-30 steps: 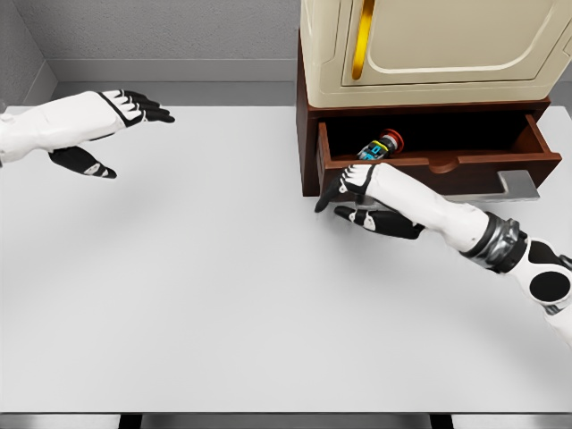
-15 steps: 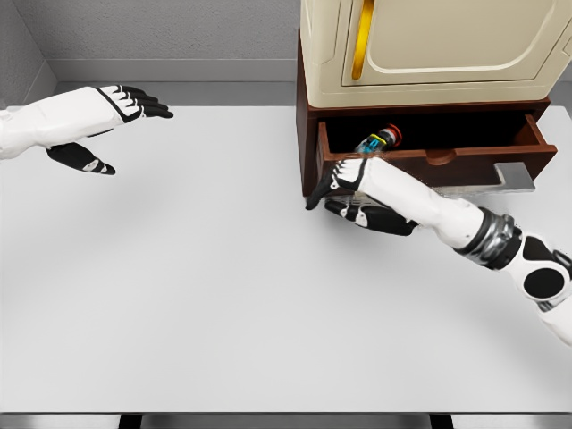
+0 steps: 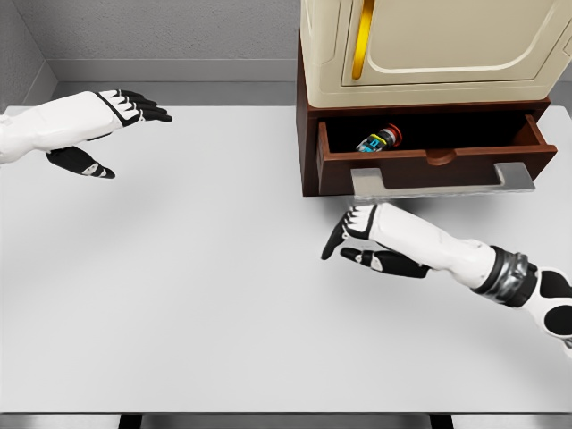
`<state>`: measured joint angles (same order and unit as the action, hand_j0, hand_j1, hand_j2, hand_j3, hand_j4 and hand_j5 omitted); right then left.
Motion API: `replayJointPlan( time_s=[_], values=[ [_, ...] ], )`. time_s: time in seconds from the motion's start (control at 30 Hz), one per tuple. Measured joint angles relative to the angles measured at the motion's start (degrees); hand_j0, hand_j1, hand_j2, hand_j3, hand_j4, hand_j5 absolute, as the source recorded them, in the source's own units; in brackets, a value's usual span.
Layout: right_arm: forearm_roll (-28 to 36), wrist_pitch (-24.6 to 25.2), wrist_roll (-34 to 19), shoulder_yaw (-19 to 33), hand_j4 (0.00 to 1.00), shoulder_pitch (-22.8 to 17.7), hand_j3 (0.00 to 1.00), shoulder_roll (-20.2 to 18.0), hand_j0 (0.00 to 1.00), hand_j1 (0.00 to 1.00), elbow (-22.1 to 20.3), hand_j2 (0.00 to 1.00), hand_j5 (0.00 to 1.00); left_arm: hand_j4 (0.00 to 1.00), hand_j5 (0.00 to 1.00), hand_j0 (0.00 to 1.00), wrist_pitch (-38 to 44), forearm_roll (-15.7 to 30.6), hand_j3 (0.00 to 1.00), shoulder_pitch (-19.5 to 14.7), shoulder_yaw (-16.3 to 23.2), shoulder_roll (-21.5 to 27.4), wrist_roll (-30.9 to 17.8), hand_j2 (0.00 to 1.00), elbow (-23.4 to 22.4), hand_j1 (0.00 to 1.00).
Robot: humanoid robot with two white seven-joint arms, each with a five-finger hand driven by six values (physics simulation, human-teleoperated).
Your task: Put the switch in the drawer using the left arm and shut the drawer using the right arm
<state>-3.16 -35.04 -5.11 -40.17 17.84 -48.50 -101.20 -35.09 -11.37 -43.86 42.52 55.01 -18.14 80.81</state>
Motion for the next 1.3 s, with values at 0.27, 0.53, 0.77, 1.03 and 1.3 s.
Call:
replayJointPlan(
  time_s=[0.27,0.53,0.77,1.03,1.3],
  values=[
    [-0.6,0.0,0.0,3.0,0.52,-1.4,0.52,-2.5,0.52,0.52,1.5,0.52,0.52,1.0,1.0,1.0,0.0,0.0,1.0,0.0,0.0,-0.1,0.0,1.0,0.0,1.0],
    [-1.2,0.0,0.0,4.6,0.52,-1.1,0.52,-2.0,0.52,0.52,6.7,0.52,0.52,1.0,1.0,1.0,0.0,0.0,1.0,0.1,-0.6,0.0,0.0,1.0,0.0,1.0],
    [-1.6,0.0,0.0,4.8,0.52,-1.2,0.52,-2.4,0.52,0.52,6.1,0.52,0.52,1.0,1.0,1.0,0.0,0.0,1.0,1.9,-2.2,0.1,0.0,1.0,0.3,1.0],
    [-1.6,0.0,0.0,5.9,0.52,-2.9,0.52,-5.1,0.52,0.52,3.0,0.52,0.52,1.0,1.0,1.0,0.0,0.0,1.0,1.9,-2.9,0.1,0.0,1.0,0.5,1.0],
    [-1.3,0.0,0.1,10.0,0.52,-3.6,0.52,-6.2,0.52,0.52,2.2,0.52,0.52,1.0,1.0,1.0,0.0,0.0,1.0,2.0,-3.0,0.1,0.0,1.0,0.4,1.0]
  ],
)
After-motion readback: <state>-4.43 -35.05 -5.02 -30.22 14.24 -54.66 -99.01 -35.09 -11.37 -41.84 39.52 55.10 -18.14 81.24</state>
